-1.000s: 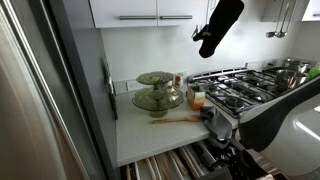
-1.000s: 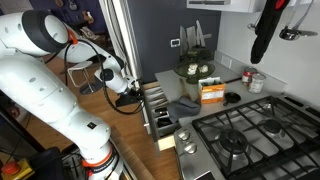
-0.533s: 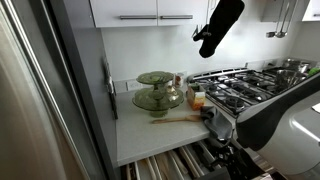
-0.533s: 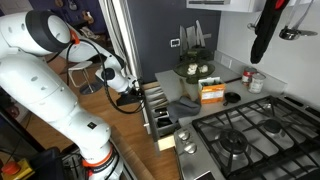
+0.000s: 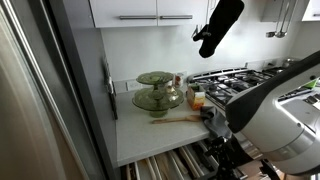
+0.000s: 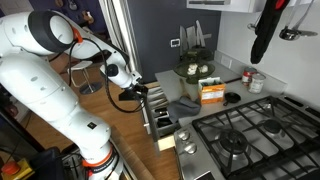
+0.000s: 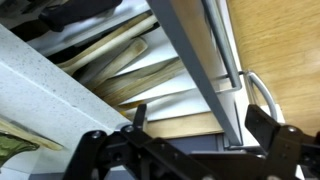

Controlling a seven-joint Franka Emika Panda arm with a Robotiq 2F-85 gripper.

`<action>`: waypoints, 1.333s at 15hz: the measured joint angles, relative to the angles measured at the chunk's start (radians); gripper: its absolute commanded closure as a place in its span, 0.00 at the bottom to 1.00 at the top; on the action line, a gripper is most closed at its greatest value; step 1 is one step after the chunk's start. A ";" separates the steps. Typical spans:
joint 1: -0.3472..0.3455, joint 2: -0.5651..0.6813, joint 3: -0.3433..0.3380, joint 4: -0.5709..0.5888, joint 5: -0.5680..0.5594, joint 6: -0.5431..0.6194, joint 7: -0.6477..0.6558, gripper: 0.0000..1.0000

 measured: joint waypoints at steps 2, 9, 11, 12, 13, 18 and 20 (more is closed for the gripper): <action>-0.004 0.018 -0.022 0.022 -0.054 0.016 0.135 0.00; -0.021 0.093 -0.067 0.048 -0.270 0.055 0.662 0.00; -0.029 0.094 -0.082 0.049 -0.354 0.072 0.809 0.00; -0.031 0.092 -0.088 0.048 -0.405 0.091 0.882 0.00; -0.033 0.090 -0.094 0.054 -0.411 0.113 0.908 0.00; -0.034 0.071 -0.111 0.100 -0.402 0.256 0.888 0.00; -0.034 0.071 -0.111 0.107 -0.402 0.269 0.884 0.00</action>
